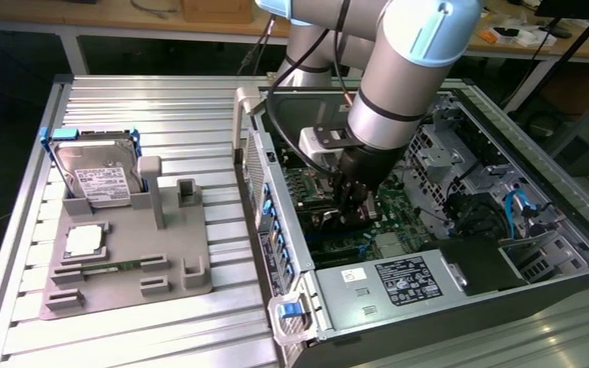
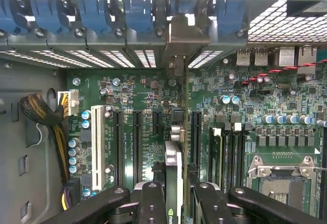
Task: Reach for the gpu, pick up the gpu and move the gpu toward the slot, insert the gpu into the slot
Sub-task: 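Insert the gpu into the slot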
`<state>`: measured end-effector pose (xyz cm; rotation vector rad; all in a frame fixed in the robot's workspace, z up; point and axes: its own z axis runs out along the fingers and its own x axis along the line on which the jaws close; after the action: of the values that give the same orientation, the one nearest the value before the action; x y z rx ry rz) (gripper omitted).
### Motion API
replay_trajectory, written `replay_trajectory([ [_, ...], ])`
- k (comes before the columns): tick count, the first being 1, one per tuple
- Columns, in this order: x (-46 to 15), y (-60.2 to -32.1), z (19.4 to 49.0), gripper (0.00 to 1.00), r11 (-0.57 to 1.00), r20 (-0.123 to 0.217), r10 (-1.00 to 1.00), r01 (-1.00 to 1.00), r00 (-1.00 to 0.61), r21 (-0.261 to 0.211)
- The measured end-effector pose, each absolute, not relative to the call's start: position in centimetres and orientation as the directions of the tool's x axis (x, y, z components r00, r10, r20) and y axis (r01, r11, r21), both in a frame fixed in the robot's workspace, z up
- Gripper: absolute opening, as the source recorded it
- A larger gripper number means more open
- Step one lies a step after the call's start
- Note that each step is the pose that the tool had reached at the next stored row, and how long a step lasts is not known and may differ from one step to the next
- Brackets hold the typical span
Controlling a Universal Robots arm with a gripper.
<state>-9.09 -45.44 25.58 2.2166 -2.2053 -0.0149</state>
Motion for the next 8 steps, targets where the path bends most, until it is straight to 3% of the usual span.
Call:
replay_trajectory([
  [8,-9.10,-45.44,25.39,0.27,-0.005,0.004,-1.000,-1.000,0.005,0.017],
])
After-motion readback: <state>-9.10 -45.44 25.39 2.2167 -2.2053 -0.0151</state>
